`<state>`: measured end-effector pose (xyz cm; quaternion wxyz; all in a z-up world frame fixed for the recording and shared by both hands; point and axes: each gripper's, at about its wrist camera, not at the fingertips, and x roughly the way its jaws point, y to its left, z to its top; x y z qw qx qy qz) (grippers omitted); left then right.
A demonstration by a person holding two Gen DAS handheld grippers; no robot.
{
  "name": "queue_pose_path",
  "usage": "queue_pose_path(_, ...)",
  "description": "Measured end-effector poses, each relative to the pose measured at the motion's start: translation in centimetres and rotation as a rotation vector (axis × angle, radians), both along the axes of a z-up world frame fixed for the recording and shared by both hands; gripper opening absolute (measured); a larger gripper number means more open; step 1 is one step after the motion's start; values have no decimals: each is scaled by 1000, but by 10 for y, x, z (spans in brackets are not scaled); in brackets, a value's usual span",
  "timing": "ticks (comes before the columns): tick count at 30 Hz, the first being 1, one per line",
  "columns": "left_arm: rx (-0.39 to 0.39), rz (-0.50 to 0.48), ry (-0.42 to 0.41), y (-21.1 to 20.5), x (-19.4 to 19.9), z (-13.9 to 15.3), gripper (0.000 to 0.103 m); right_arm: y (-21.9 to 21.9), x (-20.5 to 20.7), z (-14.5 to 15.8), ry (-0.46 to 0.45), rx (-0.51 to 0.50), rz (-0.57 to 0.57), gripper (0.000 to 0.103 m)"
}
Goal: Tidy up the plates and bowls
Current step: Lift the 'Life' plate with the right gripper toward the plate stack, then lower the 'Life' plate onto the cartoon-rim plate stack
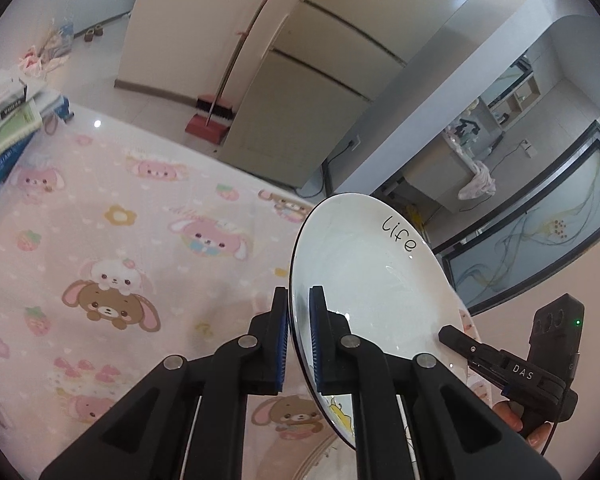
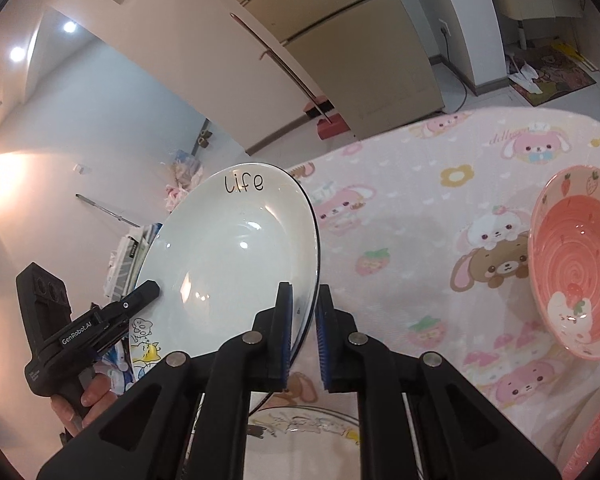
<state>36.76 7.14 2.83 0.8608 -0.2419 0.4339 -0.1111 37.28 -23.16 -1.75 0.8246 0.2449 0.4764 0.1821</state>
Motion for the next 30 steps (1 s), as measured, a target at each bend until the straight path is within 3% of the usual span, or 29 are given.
queue_pose_path(4, 6, 2, -71, -3, -21, 37, 10, 2, -17, 34, -78, -15, -14, 11)
queue_pose_path(7, -46, -6, -111, 1, -41, 64, 10, 0, -40, 64, -144, -11, -25, 11)
queue_pose_path(11, -12, -17, -188, -4, -71, 107, 10, 1, -73, 99, -228, -25, -30, 12)
queue_pose_path(17, 8, -45, -261, -10, -126, 145, 10, -2, -128, 141, -329, -65, -17, 12)
queue_pose_path(25, 45, -62, -328, -20, -192, 166, 10, -4, -189, 163, -394, -119, 6, 12)
queue_pose_path(30, 76, -73, -320, -26, -226, 149, 10, -4, -225, 150, -415, -153, 29, 14)
